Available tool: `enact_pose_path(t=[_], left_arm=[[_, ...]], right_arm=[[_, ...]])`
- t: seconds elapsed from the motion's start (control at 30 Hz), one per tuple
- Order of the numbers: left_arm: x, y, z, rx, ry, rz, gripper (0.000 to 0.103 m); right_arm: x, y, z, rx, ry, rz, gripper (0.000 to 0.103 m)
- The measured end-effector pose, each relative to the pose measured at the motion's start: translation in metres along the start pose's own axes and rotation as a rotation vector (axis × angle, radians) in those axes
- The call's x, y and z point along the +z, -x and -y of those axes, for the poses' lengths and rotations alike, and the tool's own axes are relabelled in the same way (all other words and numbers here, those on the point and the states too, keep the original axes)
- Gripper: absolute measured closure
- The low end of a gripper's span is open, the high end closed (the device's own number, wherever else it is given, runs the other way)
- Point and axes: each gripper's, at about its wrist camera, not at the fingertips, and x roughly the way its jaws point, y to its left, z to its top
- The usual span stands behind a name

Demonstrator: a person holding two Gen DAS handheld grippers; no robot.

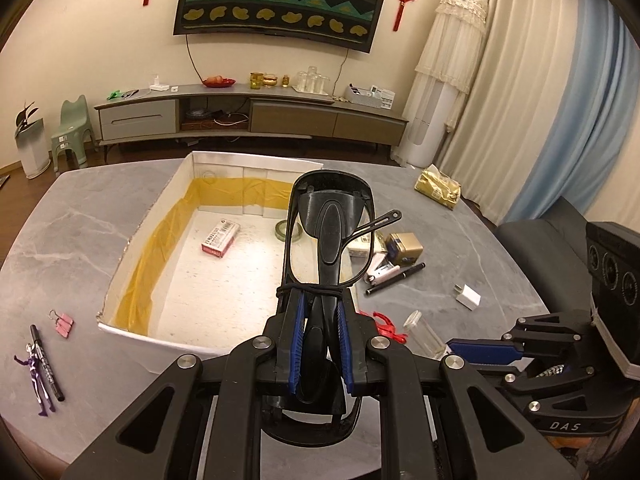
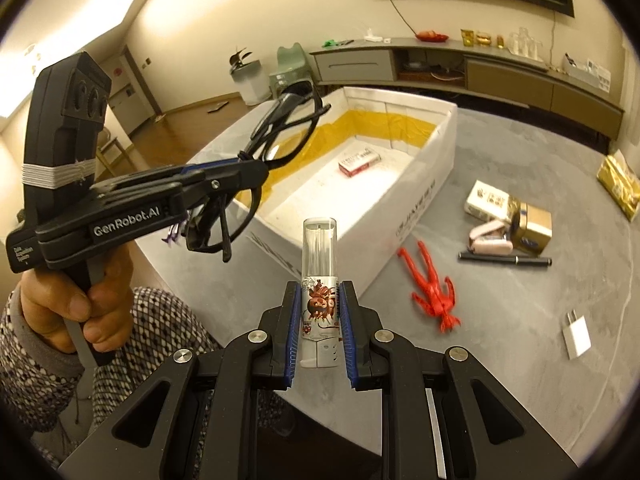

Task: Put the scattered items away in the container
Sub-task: 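Lift and carry the glasses and vial over the open white box with both grippers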

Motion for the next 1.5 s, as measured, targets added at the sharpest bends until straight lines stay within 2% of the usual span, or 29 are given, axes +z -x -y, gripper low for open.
enact_pose_path(t=[0.9, 1.5], left_arm=[[0.032, -0.007, -0.044, 0.02, 0.042, 0.021, 0.087], [0.051, -0.037, -0.061, 0.029, 0.056, -0.029, 0.087]], right_arm=[[0.062, -0.03, -0.015, -0.011, 0.1, -0.004, 0.083], [0.096, -0.055, 0.0, -0.031, 0.109, -0.024, 0.083]])
